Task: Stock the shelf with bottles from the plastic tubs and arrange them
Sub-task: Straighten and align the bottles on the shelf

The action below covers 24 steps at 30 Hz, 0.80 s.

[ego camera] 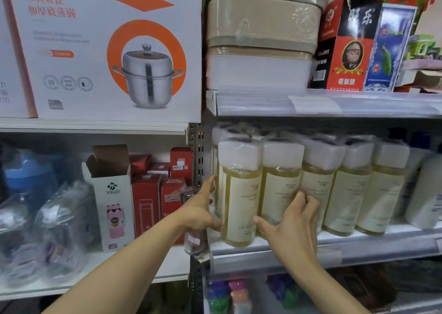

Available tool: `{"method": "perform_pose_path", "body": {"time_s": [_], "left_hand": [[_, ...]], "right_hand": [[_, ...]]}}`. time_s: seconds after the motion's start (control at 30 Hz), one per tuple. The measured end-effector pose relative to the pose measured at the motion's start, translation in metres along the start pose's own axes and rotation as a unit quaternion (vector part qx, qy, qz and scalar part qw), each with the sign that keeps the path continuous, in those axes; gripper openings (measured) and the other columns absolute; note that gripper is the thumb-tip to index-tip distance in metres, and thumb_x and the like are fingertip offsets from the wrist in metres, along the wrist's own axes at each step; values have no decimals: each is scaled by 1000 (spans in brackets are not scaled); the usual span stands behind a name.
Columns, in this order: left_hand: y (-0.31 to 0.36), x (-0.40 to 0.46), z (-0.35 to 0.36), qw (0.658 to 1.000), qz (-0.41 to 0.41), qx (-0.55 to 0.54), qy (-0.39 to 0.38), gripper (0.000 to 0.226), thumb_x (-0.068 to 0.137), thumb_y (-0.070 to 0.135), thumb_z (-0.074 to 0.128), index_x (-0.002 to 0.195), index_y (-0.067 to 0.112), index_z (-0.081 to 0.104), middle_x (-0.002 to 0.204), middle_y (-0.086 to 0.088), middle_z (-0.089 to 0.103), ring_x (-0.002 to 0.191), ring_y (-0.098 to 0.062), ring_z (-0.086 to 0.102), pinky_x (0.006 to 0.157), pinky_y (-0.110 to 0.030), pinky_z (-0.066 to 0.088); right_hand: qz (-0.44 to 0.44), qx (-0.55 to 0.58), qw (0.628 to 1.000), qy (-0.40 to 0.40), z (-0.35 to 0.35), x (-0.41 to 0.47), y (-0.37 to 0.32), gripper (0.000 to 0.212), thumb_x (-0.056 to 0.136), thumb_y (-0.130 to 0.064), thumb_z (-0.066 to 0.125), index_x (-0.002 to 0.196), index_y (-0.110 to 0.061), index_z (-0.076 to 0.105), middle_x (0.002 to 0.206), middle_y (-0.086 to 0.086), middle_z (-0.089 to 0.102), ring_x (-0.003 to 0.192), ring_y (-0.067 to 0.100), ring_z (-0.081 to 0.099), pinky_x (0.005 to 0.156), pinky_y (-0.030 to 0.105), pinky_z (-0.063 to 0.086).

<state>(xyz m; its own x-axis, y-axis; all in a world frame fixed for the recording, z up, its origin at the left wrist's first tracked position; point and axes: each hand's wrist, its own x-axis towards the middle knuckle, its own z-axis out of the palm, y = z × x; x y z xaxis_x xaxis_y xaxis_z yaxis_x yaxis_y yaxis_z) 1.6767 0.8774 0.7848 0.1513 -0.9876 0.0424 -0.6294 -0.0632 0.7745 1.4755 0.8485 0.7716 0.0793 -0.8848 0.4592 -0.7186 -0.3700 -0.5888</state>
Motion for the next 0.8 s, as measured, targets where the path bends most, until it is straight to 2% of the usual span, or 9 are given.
{"method": "perform_pose_path", "body": {"time_s": [0.1,0.17,0.3,0.4,0.53,0.7,0.77,0.8], "left_hand": [[0,-3,-1,1000,-13,-4,27,118,71,-1,78,152,33,-1,157,-2,24,139,-26,33,112,-46,35],[-1,-7,-3,998,-23,-11,51,113,73,1,77,152,33,4,154,-4,30,137,-27,37,107,-46,41],[-3,-17,-5,995,-34,-18,92,105,76,6,77,151,33,9,151,-6,35,134,-26,41,106,-43,43],[-6,-23,-9,993,-32,-33,106,101,77,5,75,151,32,12,149,-4,38,135,-24,41,105,-40,44],[-12,-22,-16,994,-28,-38,95,100,78,5,74,152,29,11,150,-5,37,135,-25,41,102,-38,44],[-25,1,-40,997,-4,-28,70,103,78,10,77,153,30,9,152,-7,35,136,-26,40,108,-40,40],[-30,14,-51,999,17,-28,42,103,79,8,75,153,29,7,153,-5,33,133,-24,43,104,-34,44],[-32,20,-56,999,27,-15,28,100,81,7,73,153,27,7,152,-5,35,129,-23,47,96,-26,48]], "right_hand": [[-40,-9,999,31,-7,-6,-5,104,68,-45,79,141,-11,14,130,5,19,119,22,33,98,32,39],[-61,-12,998,14,-10,-8,-10,102,70,-45,78,141,-12,13,129,3,18,120,20,31,100,30,36],[-71,-9,997,-8,-11,-12,-15,102,72,-43,77,142,-17,8,131,1,15,123,18,32,99,29,38],[-83,-6,996,-25,-7,-20,-20,104,72,-45,76,143,-19,5,133,0,12,128,19,30,106,32,38],[-85,2,996,-25,2,-29,-26,104,72,-44,76,143,-21,4,135,0,12,132,21,28,112,36,33],[-47,8,999,12,14,-29,-46,101,72,-42,76,142,-26,5,138,-2,14,130,19,34,109,35,36],[-22,6,999,38,23,-29,-58,98,72,-43,77,140,-25,9,136,-2,15,128,21,36,107,38,38],[-8,0,999,52,29,-30,-65,98,71,-43,77,139,-23,10,135,-1,16,127,22,36,104,38,40]]}}
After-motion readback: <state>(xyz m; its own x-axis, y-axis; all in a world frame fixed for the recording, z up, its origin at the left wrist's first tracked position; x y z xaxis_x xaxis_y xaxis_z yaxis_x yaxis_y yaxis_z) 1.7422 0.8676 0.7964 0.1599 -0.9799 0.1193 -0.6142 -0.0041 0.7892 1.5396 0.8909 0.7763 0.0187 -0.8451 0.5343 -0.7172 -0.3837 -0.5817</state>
